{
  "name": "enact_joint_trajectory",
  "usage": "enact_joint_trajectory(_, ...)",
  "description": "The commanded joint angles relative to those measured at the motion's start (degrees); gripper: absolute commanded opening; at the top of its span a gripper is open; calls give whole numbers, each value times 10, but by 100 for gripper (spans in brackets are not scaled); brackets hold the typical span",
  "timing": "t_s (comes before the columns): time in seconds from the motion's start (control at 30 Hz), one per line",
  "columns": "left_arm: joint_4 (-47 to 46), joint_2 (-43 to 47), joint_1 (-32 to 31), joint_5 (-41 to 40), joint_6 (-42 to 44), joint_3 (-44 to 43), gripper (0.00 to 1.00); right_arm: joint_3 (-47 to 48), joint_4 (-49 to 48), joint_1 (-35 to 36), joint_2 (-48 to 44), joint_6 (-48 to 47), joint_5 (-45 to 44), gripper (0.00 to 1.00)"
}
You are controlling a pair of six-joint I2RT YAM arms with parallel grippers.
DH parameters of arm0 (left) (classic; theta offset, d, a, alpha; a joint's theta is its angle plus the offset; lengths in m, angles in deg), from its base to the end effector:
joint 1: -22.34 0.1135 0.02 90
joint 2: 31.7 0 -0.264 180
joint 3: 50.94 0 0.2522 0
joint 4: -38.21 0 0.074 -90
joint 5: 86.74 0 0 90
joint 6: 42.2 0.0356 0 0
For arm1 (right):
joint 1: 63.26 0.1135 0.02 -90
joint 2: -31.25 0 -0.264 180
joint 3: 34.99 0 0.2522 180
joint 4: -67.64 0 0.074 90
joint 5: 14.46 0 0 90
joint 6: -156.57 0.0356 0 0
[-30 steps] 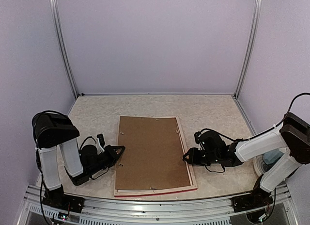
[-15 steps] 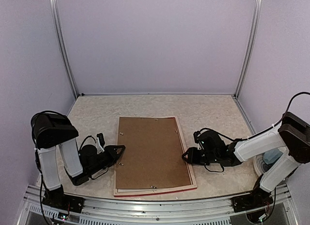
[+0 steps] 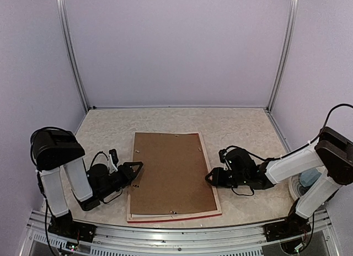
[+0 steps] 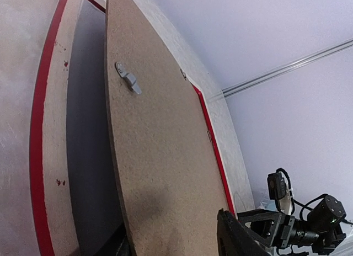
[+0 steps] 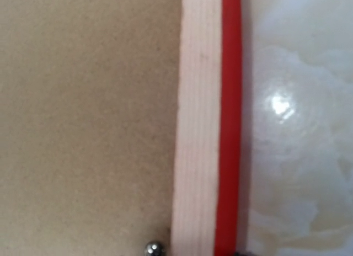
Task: Put the photo into the frame
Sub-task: Place the backboard on the frame body.
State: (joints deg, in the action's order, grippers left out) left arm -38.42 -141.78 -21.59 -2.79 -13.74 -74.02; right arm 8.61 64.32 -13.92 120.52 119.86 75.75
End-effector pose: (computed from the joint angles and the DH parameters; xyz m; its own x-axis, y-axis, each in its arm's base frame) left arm 0.1693 -0.1579 0.0899 -0.6027 -0.6333 -0.4854 0.1792 0.4854 -0.8557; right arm 0.1783 0.2078 0.1232 -0.8719 0.2152 -0.4398 -0.1026 0.7979 0.5939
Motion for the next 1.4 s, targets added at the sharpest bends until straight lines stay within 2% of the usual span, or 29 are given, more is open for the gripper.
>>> enact_joint_trajectory(0.0, -50, 9, -4, -16, 35, 17, 49, 1, -11, 14, 15, 6, 47, 41)
enact_joint_trajectory(0.1, 11, 47, -5, -21, 51, 13, 60, 0, -14, 14, 17, 7, 49, 41)
enact_joint_trajectory(0.23, 121, 106, -8, -32, 76, -5, 67, 0, -19, 14, 22, 7, 50, 41)
enact_joint_trajectory(0.37, 231, 161, -14, -50, 98, -25, 68, 0, -24, 14, 25, 8, 53, 41)
enact_joint_trajectory(0.63, 358, 221, -15, -57, 110, -56, 69, -3, -29, 15, 28, 9, 53, 41)
enact_joint_trajectory(0.93, 451, 236, -23, -76, 104, -78, 71, -6, -30, 15, 26, 9, 52, 41)
enact_joint_trajectory(1.0, 468, 244, -25, -81, 110, -83, 75, -6, -30, 15, 26, 10, 52, 42)
enact_joint_trajectory(1.03, 479, 252, -26, -86, 112, -87, 83, -6, -31, 15, 27, 10, 52, 41)
enact_joint_trajectory(1.07, 490, 256, -29, -95, 116, -90, 96, -6, -31, 15, 28, 10, 52, 41)
enact_joint_trajectory(1.1, 499, 262, -32, -100, 119, -94, 99, -6, -32, 15, 27, 11, 52, 42)
enact_joint_trajectory(1.37, 531, 274, -38, -100, 140, -118, 99, -3, -32, 18, 31, 12, 53, 42)
